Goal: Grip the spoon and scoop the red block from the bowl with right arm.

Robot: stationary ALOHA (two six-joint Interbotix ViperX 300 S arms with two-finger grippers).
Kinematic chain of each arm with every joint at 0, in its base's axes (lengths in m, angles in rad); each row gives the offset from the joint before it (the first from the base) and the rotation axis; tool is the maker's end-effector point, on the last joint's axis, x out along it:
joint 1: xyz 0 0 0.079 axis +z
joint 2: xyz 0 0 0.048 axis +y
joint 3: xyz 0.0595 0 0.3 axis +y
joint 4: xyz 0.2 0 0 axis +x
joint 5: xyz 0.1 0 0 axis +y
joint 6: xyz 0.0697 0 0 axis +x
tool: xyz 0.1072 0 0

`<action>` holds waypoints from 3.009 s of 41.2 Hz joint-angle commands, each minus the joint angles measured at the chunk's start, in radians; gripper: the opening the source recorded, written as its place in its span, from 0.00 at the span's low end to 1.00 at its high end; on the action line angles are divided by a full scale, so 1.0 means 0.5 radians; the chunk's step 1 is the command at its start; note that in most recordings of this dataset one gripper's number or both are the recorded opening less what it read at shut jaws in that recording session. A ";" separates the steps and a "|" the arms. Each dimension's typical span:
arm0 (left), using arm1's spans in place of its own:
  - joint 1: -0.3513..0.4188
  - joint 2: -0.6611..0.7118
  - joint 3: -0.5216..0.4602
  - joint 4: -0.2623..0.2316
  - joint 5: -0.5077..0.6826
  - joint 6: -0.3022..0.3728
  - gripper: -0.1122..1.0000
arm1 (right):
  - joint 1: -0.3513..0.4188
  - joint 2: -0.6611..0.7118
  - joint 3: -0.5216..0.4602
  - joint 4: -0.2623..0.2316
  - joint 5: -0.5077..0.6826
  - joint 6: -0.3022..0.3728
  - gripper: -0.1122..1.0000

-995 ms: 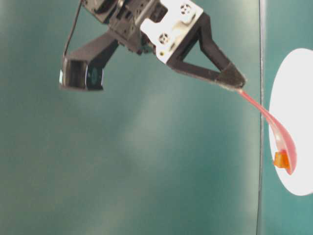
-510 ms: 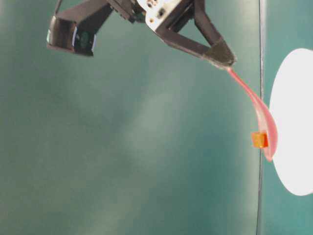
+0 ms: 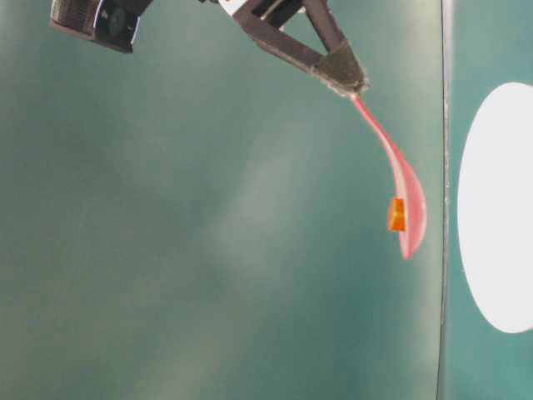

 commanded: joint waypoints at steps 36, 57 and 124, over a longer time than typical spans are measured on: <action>0.006 -0.049 -0.064 0.003 0.015 0.021 0.10 | 0.006 -0.144 -0.025 0.000 -0.021 -0.018 0.32; 0.006 -0.043 -0.064 0.003 0.012 0.009 0.10 | 0.009 -0.147 -0.028 0.000 -0.049 -0.006 0.32; 0.006 -0.031 -0.061 0.003 -0.012 -0.012 0.10 | 0.006 -0.144 -0.028 0.000 -0.043 -0.003 0.32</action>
